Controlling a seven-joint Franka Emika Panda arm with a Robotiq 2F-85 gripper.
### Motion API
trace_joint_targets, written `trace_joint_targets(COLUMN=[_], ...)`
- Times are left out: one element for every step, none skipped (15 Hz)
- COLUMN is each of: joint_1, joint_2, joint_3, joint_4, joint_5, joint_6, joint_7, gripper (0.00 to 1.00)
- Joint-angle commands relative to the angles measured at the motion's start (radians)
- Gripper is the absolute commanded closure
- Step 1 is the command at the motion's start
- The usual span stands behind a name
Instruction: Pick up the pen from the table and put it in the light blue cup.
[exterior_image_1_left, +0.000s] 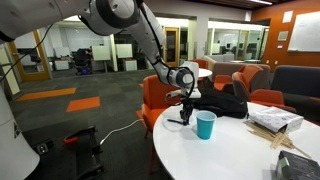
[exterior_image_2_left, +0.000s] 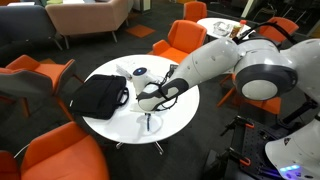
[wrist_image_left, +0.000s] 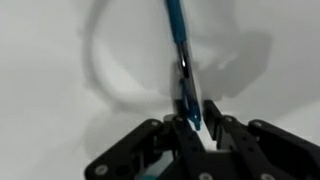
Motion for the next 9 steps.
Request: trace_joint_targets(joint_1=[0.018,0.019,0.016,0.020,0.031,0.042,0.054,0.070,0.086], joint_2=[0.021,0.019,0.013,0.011,0.000,-0.011,-0.023,-0.035,-0.051], joint_3=[-0.020,-0.021,-0.014,-0.018,-0.029,-0.039,-0.052,-0.072,-0.093], joint_4=[0.038,0.037,0.035,0.034,0.022,0.014,0.002,-0.006,-0.015], joint_5=[0.020,0.017,0.016,0.007,-0.008,-0.023,-0.040,-0.058,-0.076], joint_6=[-0.050,-0.049,-0.061,-0.071,-0.075,-0.082,-0.084,-0.095,-0.112], joint_7=[0.032,0.030,0.014,0.005,0.006,0.004,0.007,0.020,0.031], gripper=[1.00,1.00,0.98,0.98,0.98,0.98,0.98,0.98,0.98])
